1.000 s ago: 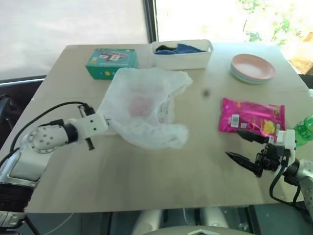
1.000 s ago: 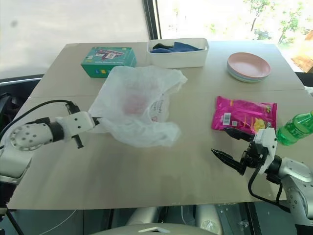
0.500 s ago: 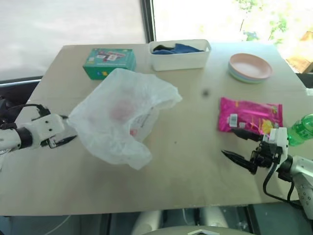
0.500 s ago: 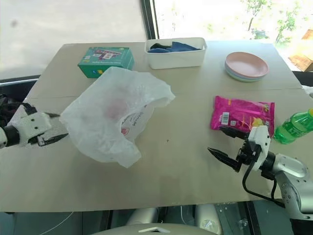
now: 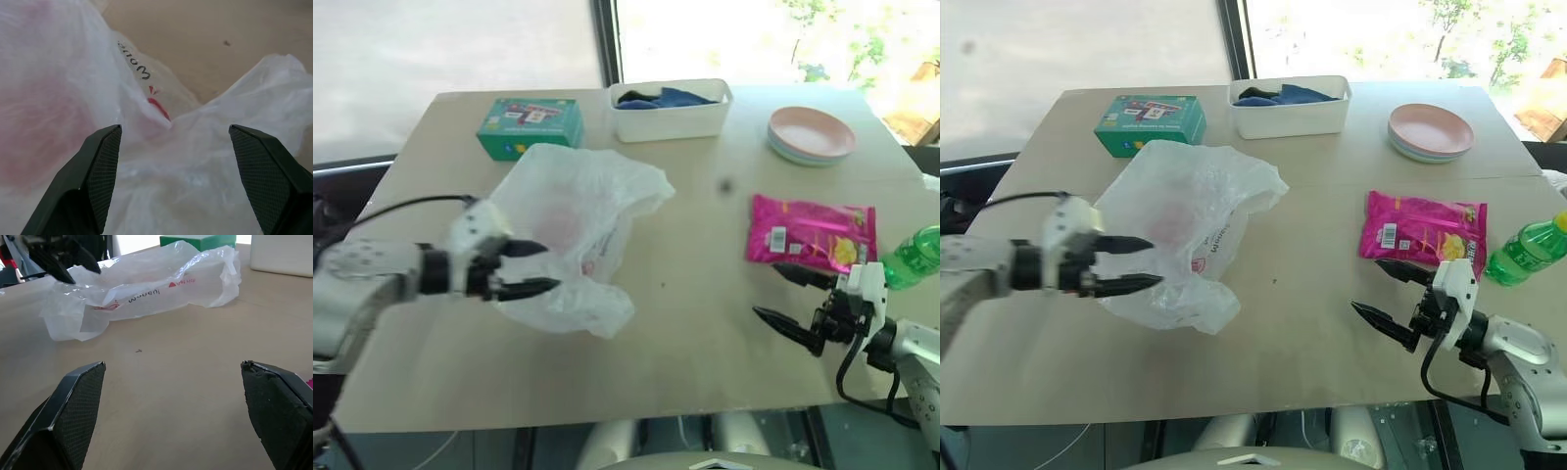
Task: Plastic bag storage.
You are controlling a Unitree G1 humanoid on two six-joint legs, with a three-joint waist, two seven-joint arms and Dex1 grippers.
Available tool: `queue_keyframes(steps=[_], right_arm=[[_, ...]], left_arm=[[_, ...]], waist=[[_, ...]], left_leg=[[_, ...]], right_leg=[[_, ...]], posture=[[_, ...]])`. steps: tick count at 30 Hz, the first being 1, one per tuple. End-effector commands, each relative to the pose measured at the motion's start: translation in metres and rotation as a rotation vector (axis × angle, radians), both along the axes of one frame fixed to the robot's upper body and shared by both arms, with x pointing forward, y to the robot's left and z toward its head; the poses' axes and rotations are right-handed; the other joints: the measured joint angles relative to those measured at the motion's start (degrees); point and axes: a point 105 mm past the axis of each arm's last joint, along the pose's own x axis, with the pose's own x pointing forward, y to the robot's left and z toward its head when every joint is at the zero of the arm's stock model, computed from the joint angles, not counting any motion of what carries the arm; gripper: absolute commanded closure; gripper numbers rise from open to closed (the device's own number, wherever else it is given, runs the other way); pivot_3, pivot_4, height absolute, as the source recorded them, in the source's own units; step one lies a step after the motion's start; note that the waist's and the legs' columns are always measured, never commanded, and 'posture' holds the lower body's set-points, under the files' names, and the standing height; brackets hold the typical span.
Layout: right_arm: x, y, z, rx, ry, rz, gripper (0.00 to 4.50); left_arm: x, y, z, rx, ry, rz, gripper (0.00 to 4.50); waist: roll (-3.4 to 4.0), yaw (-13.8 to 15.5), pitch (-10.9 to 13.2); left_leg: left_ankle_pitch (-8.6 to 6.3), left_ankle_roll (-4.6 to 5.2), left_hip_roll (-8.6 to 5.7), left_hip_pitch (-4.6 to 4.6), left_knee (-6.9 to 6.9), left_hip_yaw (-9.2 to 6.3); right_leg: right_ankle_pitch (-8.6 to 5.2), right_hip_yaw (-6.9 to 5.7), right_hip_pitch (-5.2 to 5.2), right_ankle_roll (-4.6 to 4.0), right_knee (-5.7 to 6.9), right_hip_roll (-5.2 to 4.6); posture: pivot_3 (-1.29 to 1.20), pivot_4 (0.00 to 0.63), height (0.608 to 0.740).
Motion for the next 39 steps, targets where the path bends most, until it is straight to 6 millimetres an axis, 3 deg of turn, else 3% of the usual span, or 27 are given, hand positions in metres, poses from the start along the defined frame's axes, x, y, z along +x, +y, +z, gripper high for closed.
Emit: queue_keyframes(steps=[1,7,13,16,22,28,31,34,39], right_arm=[[-0.004,0.004,0.009,0.009,-0.049,0.003,0.0],[-0.006,0.008,0.007,0.018,-0.047,-0.007,0.0],[-0.004,0.01,0.008,0.023,-0.052,-0.013,0.0],[-0.003,0.009,0.008,0.021,-0.054,-0.013,0.0],[-0.001,0.011,0.008,0.023,-0.056,-0.01,0.0],[-0.001,0.013,0.007,0.025,-0.054,-0.003,0.0],[-0.001,0.013,0.008,0.025,-0.056,-0.003,0.0],[0.003,0.013,0.01,0.012,-0.069,-0.012,0.0],[0.012,0.006,0.013,-0.028,-0.117,-0.058,0.0]], left_arm=[[0.017,-0.007,-0.005,0.103,-0.1,0.083,0.85],[0.051,-0.014,-0.013,-0.002,-0.174,0.371,0.85],[0.052,-0.029,-0.023,-0.039,-0.149,0.411,0.85],[0.054,-0.028,-0.02,-0.032,-0.177,0.425,1.62],[0.056,-0.023,-0.018,0.0,-0.218,0.432,4.41],[0.058,-0.029,-0.003,-0.033,-0.278,0.387,4.47],[0.055,-0.046,0.021,-0.108,-0.337,0.269,4.47],[0.044,-0.07,0.057,-0.206,-0.415,0.091,4.47],[0.045,-0.067,0.074,-0.136,-0.463,0.044,4.47]], waist=[[0.02,0.2,0.0],[-0.03,0.4,0.0],[-0.07,0.2,0.0],[-0.06,0.4,0.0],[-0.07,0.4,-0.1],[-0.07,0.4,-0.1],[-0.07,0.5,-0.1],[-0.08,0.5,0.0],[-0.07,0.0,-0.1]], left_leg=[[0.0,0.0,0.0,0.0,-0.01,0.0],[0.0,0.01,-0.08,-0.03,0.2,0.0],[0.0,0.0,-0.08,-0.03,0.23,-0.01],[0.0,0.0,-0.07,-0.02,0.23,-0.02],[0.0,0.0,-0.08,-0.02,0.25,-0.02],[0.0,0.0,-0.08,-0.02,0.25,-0.02],[0.0,0.0,-0.08,-0.03,0.26,-0.03],[0.0,-0.01,-0.09,-0.05,0.29,-0.04],[0.0,-0.01,-0.09,-0.07,0.38,-0.04]], right_leg=[[0.0,0.0,0.0,0.0,0.0,0.0],[0.01,-0.01,0.04,0.01,-0.01,-0.01],[0.01,0.01,0.04,0.01,0.04,-0.02],[0.01,0.0,0.05,0.0,0.05,-0.03],[0.01,0.0,0.05,0.0,0.04,-0.05],[0.01,0.0,0.05,0.0,0.04,-0.06],[0.01,-0.02,0.05,0.0,0.04,-0.06],[0.01,-0.03,0.06,0.0,0.02,-0.08],[0.01,-0.03,0.08,0.0,0.04,-0.05]], posture=[[0.0,0.15,0.74],[0.0,0.15,0.74],[0.0,0.15,0.74],[0.0,0.15,0.74],[0.0,0.15,0.74],[0.0,0.15,0.74],[0.0,0.15,0.74],[0.0,0.15,0.74],[0.0,0.15,0.74]])
